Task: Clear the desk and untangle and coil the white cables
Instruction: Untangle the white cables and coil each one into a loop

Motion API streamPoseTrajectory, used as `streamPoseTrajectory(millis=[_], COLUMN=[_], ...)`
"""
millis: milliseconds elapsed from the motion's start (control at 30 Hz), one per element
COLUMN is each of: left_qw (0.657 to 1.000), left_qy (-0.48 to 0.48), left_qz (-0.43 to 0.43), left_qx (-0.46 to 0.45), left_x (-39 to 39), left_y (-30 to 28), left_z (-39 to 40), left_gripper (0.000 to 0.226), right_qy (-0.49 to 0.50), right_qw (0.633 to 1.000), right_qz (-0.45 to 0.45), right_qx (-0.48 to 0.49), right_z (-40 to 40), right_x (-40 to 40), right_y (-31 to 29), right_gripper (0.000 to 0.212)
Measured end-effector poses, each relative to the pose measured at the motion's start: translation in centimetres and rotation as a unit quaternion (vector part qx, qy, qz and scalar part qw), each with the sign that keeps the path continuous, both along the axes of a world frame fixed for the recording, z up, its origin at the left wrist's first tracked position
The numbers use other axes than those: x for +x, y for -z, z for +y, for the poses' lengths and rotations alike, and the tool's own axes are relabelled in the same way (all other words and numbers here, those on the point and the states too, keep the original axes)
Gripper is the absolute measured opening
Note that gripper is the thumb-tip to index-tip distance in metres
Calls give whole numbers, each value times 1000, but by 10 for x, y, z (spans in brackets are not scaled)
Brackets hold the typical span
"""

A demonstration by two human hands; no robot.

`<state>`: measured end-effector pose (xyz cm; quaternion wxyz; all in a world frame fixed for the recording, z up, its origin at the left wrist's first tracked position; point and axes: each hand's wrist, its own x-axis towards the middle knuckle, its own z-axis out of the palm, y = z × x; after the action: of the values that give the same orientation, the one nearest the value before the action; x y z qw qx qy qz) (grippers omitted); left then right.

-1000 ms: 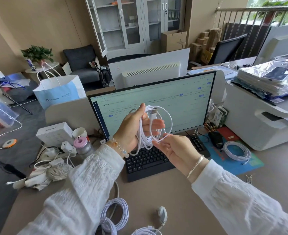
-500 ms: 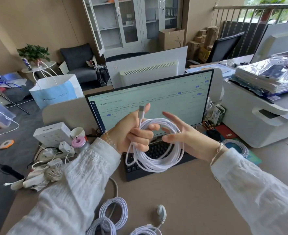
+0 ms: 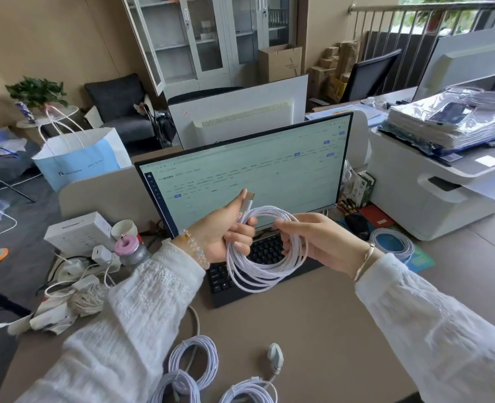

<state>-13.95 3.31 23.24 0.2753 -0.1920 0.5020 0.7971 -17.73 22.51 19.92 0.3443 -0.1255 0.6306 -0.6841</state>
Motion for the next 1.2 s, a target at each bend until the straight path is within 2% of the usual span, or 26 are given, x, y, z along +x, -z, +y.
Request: streamPoseTrajectory(millis=[67,133,200,300,367,433,500,567,633,733,867,1000,1100,1200], left_qw=[1000,999,998,999,999,998,994,990,986,985,991,988,986,992], left_qy=[-2,-1,7,19,16,13,20,27,24,16,8,-3,-7,1], left_qz=[-6,-6,-9,3,22,48,70,87,100,110,91,106,122,109], left_qx=[-17,-51,-67,-45,-28,-44,-83,-111,-129,-134,-102,-114,-112,-69], left_x=[2,4,6,9,9,8,8,7,7,6,3,1,0,1], left_y=[1,3,5,6,4,2,1,2,5,8,9,7,7,7], left_z=[0,2,6,10,12,14,16,22,29,34,33,33,32,31], left_gripper=[61,59,57,56,54,49,45,46,49,48,47,45,45,44], right_qy=[31,85,107,107,150,179,156,145,177,180,152,162,166,162], right_qw=[998,983,969,970,962,944,924,889,861,861,879,897,906,913], right_qz=[50,134,199,199,215,266,332,405,446,451,436,406,386,374], right_qx=[33,90,101,84,74,76,111,157,168,152,116,71,47,30], right_z=[4,6,4,-4,-5,-4,-4,-8,-15,-19,-14,-13,-16,-15], right_x=[4,7,8,9,11,12,14,17,18,18,13,3,-3,-3], right_y=[4,5,2,-2,-5,-9,-15,-17,-18,-19,-24,-25,-24,-28], right_gripper=[36,45,43,33,28,22,20,22,19,10,12,24,13,21])
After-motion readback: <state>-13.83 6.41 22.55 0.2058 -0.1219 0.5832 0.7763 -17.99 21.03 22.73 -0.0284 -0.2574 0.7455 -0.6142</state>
